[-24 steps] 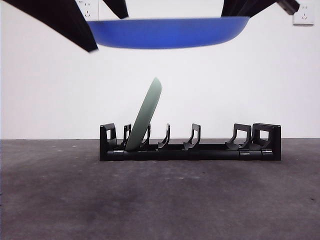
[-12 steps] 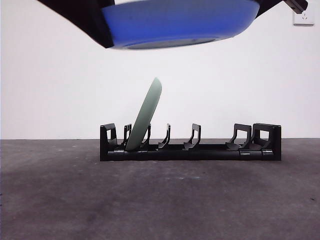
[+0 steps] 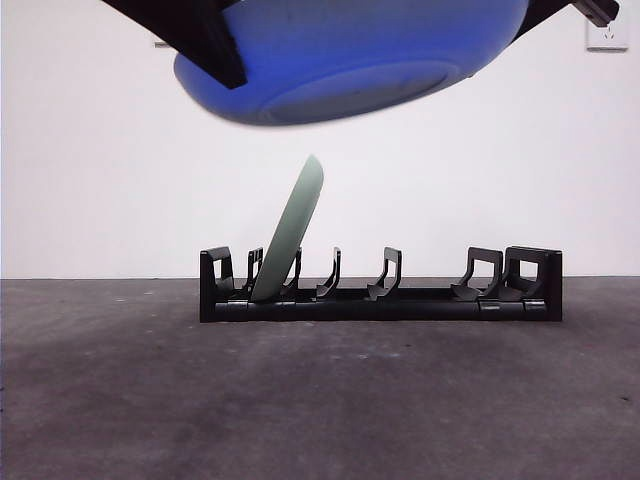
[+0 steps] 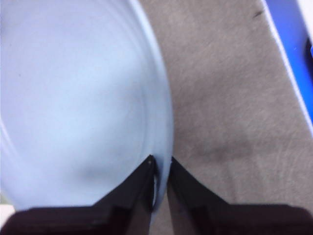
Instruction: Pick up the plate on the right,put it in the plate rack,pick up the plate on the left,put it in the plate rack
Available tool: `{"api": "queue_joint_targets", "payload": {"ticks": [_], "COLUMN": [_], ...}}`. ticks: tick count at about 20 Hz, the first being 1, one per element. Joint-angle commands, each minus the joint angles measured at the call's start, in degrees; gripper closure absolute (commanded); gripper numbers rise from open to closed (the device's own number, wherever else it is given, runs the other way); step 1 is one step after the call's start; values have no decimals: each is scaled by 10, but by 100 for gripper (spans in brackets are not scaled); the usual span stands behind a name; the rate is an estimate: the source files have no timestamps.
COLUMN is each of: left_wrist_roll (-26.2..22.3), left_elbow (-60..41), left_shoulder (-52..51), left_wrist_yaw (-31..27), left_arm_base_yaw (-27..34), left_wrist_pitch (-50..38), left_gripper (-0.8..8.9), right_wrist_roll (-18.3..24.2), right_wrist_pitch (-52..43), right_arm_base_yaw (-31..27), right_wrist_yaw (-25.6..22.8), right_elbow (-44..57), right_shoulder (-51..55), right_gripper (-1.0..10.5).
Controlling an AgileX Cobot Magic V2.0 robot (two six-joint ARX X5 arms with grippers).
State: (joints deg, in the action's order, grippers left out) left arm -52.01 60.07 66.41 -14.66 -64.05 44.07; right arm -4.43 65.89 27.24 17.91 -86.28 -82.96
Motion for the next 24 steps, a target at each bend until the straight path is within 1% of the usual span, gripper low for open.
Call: {"api": "queue_joint_targets", "payload": {"ticks": [1,2,4,6,8,10,13,16,18,20,24], "left_wrist_roll": [25,27,37,51,66,94,176,266,317,362,437], "left_elbow": [-3,-3,-3,-3,-3,-3,-3,-3,-3,-3,-3], "left_shoulder": [3,3,3,3,3,4,4,18,37,64,137], "left_wrist_yaw": [1,1,14,44,48,63,120,164,172,198,195], "left_arm_base_yaw": [1,1,1,1,1,2,28,63,87,112,152], "left_wrist_pitch": [4,4,-1,-14,-44,-83,-179,-300,-377,-444,-565], "left_gripper": [822,822,822,822,822,822,822,822,822,822,822], "right_wrist_roll": [16,16,16,16,14,14,6,-2,-9,-14,-14], "right_wrist_pitch": [-16,-23,-35,-51,-65,-69,-73,-70,-54,-23,45], "right_arm_base_yaw": [0,0,0,0,0,0,1,1,1,1,1], "right_wrist_yaw": [0,0,0,-2,-22,-54,-90,-95,-94,-94,-94], "right_elbow": [3,3,3,2,2,2,2,2,2,2,2], "right_shoulder": [8,13,26,46,81,124,205,278,312,337,357], "right_gripper": [668,629,629,629,629,629,630,631,631,631,631]}}
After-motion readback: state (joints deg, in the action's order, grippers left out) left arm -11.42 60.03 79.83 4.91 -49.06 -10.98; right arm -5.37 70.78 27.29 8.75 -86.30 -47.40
